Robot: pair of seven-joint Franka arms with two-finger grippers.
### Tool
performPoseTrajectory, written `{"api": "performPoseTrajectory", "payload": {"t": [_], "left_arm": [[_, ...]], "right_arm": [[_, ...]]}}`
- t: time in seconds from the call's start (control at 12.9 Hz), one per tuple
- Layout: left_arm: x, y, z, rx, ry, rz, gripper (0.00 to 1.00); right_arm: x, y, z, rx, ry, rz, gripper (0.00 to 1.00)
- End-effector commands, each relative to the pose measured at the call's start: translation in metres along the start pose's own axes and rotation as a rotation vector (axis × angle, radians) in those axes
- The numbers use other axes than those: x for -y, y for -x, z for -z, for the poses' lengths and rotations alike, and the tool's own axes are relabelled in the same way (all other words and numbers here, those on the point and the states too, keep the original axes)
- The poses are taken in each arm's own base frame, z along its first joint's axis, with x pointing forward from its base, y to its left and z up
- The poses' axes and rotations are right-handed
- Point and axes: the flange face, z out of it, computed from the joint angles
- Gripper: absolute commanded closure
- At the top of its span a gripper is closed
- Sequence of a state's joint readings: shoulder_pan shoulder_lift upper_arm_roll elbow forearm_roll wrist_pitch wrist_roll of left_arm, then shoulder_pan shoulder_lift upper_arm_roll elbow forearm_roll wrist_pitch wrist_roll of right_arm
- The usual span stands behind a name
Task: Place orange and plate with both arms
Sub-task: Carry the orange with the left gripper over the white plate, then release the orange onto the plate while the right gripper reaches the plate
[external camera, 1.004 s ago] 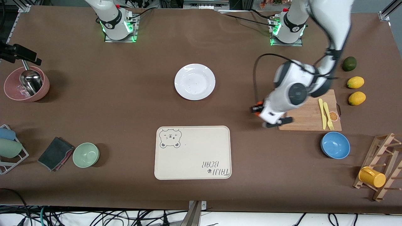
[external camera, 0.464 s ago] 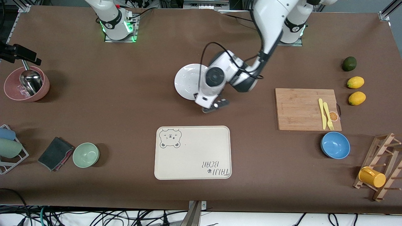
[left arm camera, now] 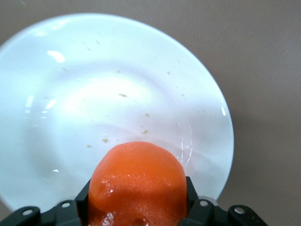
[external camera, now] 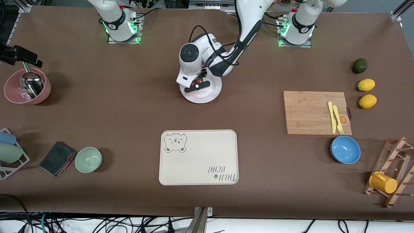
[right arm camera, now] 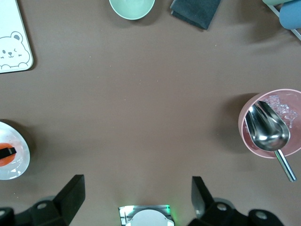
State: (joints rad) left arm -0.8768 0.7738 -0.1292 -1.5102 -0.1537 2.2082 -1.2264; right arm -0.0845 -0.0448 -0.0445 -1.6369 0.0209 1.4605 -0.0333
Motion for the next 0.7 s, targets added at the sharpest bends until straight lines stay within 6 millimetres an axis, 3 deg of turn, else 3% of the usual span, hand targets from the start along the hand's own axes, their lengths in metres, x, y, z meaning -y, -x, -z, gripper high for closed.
{"api": "performPoseTrajectory", "payload": {"t": [0.0,0.08,0.31,0.39,0.62], "left_arm": [[-0.002,-0.023,0.008,-0.008,0.014,0.015,0.0],[0.002,-0.03,0.018,-0.009,0.008,0.034,0.0],[0.024,-0.066,0.078,-0.002,-0.026,0.024,0.0],[0.035,-0.085,0.097,0.007,-0.029,0.022,0.0],[0.092,-0.174,0.155,0.043,-0.027,0.029,0.0]], "right_arm": [[-0.001,0.007,0.002,-0.013,0.011,0.013,0.0],[-0.001,0.007,0.003,-0.019,0.011,0.013,0.0],[0.0,-0.001,0.001,-0.038,0.01,0.024,0.0],[0.001,-0.004,-0.001,-0.045,0.011,0.029,0.0],[0.013,-0.007,-0.004,-0.043,0.009,0.05,0.0]]}}
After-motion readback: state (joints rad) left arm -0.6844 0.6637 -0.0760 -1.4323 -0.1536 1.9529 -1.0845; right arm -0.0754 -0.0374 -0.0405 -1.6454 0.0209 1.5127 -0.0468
